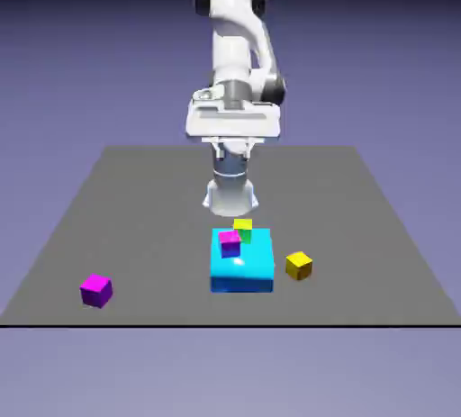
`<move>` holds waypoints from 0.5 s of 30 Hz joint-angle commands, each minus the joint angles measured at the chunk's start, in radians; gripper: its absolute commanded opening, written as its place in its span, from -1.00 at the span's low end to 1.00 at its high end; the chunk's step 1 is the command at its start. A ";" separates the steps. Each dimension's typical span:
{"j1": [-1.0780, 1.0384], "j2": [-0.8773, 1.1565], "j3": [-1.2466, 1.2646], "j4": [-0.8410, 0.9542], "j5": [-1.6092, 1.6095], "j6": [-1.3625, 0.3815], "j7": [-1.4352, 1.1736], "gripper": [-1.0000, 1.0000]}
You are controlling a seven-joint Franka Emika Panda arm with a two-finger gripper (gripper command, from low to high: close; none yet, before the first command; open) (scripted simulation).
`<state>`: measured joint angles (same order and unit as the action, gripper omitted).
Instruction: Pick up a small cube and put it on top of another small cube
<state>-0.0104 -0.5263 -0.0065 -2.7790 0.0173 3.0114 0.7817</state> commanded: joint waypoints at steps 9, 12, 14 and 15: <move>-0.167 0.326 -0.049 0.232 0.129 -0.191 0.303 0.00; -0.223 0.435 -0.065 0.309 0.172 -0.255 0.405 0.00; -0.260 0.507 -0.075 0.360 0.201 -0.298 0.472 0.00; -0.279 0.544 -0.081 0.386 0.215 -0.319 0.506 0.00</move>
<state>-0.2980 0.0173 -0.0874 -2.3930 0.2323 2.6925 1.2873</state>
